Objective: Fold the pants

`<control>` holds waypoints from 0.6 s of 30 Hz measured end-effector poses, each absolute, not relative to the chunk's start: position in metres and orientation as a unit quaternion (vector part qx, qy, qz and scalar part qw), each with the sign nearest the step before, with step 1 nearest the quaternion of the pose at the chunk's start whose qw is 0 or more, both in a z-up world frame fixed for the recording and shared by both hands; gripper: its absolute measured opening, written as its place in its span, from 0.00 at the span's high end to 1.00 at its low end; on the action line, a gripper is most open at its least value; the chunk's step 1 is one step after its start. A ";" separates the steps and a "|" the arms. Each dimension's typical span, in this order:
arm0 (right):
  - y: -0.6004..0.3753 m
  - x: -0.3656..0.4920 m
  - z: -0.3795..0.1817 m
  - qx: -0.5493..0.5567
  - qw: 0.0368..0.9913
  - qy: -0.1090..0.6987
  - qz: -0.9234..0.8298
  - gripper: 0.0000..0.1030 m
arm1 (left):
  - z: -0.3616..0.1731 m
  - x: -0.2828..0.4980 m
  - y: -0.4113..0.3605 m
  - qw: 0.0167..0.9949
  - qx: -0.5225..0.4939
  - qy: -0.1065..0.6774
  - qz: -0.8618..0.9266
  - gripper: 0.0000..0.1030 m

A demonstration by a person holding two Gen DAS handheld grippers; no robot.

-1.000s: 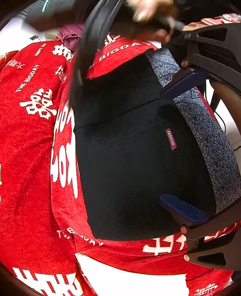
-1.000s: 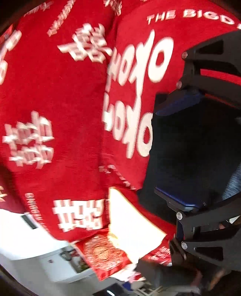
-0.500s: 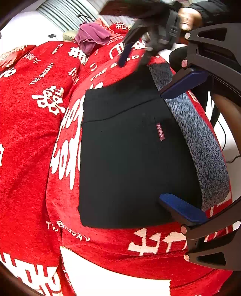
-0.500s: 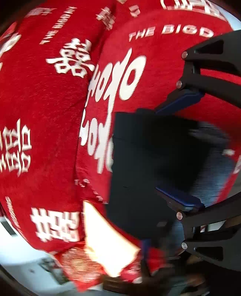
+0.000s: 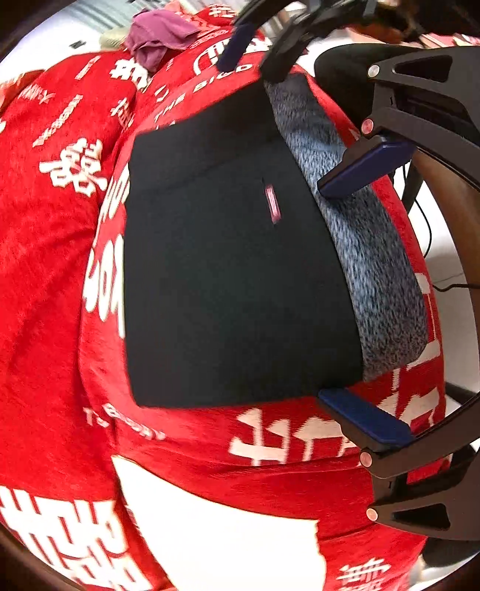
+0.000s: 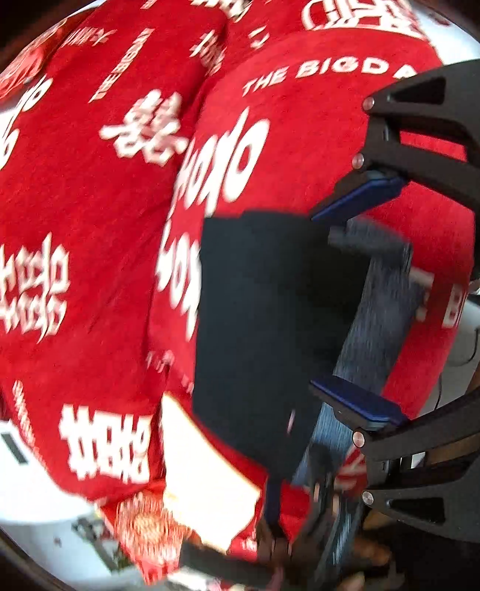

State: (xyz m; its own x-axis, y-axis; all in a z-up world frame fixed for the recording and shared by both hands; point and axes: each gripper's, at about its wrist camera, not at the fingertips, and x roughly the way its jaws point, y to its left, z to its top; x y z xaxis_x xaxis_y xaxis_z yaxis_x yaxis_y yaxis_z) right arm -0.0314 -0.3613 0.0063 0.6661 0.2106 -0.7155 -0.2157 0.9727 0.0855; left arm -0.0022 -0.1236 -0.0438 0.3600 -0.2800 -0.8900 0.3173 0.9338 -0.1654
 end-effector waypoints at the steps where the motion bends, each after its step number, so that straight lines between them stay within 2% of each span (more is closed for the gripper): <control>1: -0.358 -0.032 0.005 0.004 0.912 0.390 0.129 0.17 | -0.047 -0.001 -0.121 0.820 0.008 0.543 -0.181 0.00; 5: -0.355 -0.021 -0.025 0.060 0.883 0.435 0.166 0.17 | -0.052 0.000 -0.117 0.813 -0.005 0.552 -0.185 0.00; 9: -0.363 -0.020 -0.030 0.093 0.885 0.422 0.175 0.16 | -0.063 0.003 -0.116 0.803 -0.012 0.567 -0.183 0.00; 18: -0.349 -0.019 -0.032 0.034 0.884 0.435 0.166 0.13 | -0.059 0.000 -0.112 0.799 -0.016 0.573 -0.182 0.00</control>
State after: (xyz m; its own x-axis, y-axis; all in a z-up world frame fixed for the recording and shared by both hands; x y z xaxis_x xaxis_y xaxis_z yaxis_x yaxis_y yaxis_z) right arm -0.0188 -0.3494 -0.0321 0.5666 0.3237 -0.7577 -0.2641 0.9424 0.2052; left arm -0.0003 -0.1122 -0.0595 0.2777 -0.3095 -0.9094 0.2721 0.9333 -0.2345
